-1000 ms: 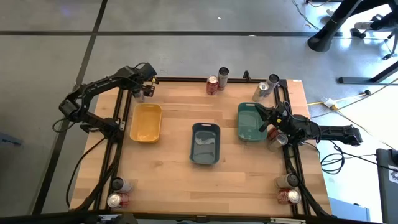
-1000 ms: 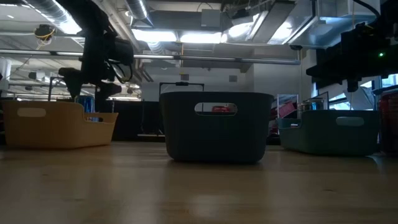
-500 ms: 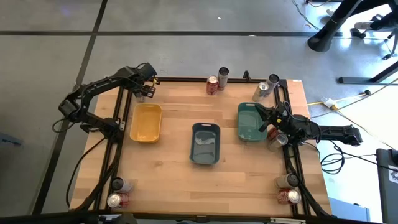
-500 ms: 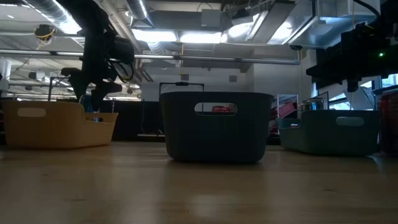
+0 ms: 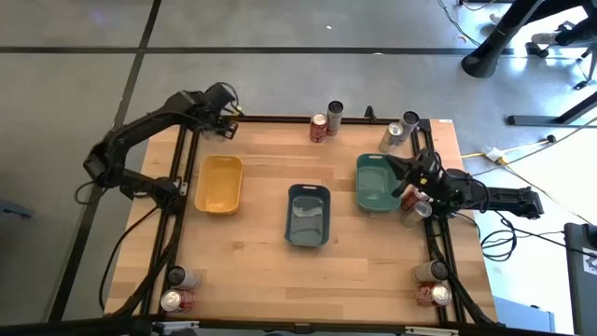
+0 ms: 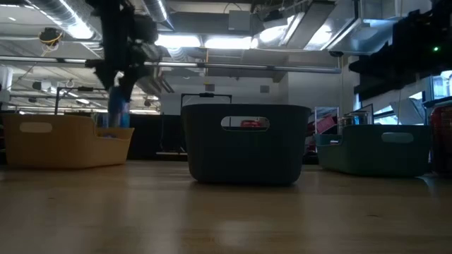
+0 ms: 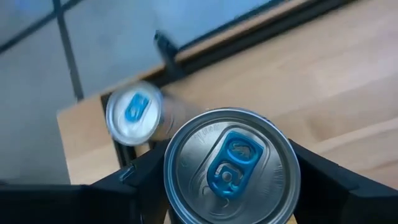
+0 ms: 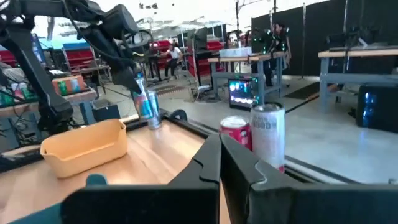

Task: Sort soda cans
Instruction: Put the blue soda can into blue bin

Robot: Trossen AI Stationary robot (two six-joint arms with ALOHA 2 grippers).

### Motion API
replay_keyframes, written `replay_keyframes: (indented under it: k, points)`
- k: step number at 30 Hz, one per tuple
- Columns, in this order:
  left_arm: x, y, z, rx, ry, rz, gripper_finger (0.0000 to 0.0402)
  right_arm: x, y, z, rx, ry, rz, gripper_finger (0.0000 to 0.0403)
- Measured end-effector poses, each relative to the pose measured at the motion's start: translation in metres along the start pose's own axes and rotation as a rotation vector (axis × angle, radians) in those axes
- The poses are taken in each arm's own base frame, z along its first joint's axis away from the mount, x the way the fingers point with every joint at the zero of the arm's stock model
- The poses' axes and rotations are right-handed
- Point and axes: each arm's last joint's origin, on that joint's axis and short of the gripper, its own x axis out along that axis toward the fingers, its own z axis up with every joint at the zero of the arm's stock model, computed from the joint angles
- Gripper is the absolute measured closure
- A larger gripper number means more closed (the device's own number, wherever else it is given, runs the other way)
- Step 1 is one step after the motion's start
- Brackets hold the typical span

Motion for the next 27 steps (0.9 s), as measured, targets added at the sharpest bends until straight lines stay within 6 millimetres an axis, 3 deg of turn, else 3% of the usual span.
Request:
replay_keyframes:
  k: [12, 27]
  points:
    - [-0.067, -0.036, 0.022, 0.129, -0.273, -0.25, 0.0158, 0.001, 0.002, -0.003, -0.008, 0.035, 0.043, 0.0397]
    - [-0.114, -0.095, 0.014, 0.343, -0.534, -0.722, 0.0158, 0.008, 0.01, -0.002, 0.105, 0.051, 0.17, 0.0398]
